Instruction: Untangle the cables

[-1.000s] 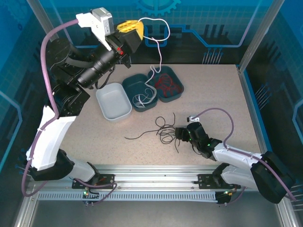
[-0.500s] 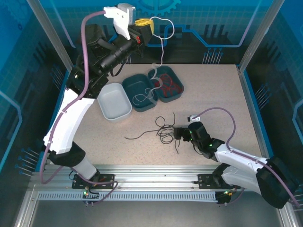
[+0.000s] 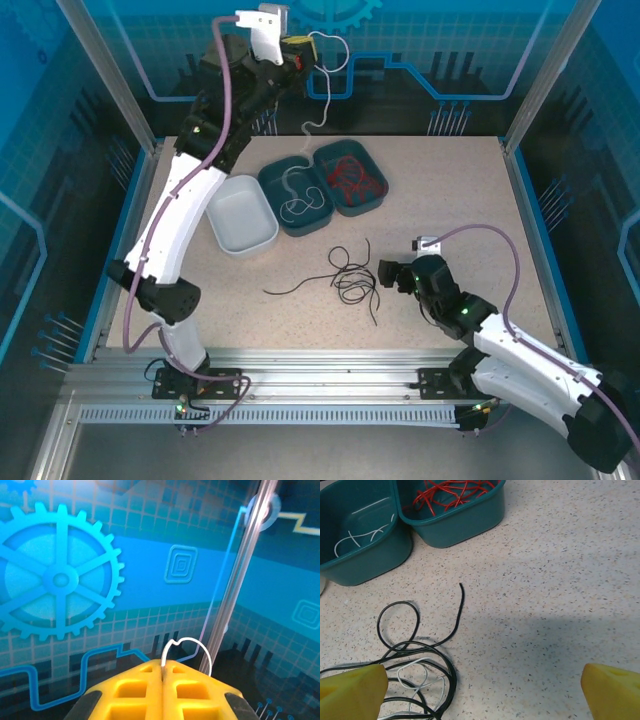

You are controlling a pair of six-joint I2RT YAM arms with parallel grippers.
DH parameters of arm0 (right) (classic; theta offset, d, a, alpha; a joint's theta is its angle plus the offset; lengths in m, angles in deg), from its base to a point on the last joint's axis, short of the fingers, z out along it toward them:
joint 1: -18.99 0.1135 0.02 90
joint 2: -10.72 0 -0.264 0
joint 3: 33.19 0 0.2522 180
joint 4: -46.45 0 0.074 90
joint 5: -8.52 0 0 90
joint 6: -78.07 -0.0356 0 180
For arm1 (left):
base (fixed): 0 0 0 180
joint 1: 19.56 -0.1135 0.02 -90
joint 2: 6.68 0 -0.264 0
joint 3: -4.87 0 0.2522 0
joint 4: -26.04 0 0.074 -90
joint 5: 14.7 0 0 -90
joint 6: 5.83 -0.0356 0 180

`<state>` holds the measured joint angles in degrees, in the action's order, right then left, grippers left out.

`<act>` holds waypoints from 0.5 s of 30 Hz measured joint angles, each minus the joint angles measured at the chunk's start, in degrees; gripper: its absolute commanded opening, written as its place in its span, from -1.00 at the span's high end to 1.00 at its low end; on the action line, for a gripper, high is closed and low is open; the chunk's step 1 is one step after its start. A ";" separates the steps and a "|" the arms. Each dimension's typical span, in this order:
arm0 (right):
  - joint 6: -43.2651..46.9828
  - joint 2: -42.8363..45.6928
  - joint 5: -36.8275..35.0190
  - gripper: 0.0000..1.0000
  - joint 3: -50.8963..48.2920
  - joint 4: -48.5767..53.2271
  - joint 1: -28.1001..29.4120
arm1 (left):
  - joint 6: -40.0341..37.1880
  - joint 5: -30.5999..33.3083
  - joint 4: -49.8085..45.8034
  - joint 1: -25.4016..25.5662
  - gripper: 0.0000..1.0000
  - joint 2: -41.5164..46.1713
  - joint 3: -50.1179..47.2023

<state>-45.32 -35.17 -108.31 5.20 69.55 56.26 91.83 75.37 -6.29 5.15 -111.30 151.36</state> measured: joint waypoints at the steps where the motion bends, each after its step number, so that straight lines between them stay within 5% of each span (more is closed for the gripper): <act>1: 0.20 0.00 0.00 -0.99 0.42 0.55 0.00 | 0.00 0.33 -0.15 -0.35 1.00 -0.81 0.00; 15: 1.44 -2.43 -0.20 -0.99 3.85 4.09 0.00 | -0.07 5.14 5.44 -3.15 1.00 0.61 -18.05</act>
<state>-43.87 -37.60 -108.50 9.04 73.64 56.26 91.77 80.51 -0.85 2.00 -110.69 133.30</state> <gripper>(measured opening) 0.996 0.053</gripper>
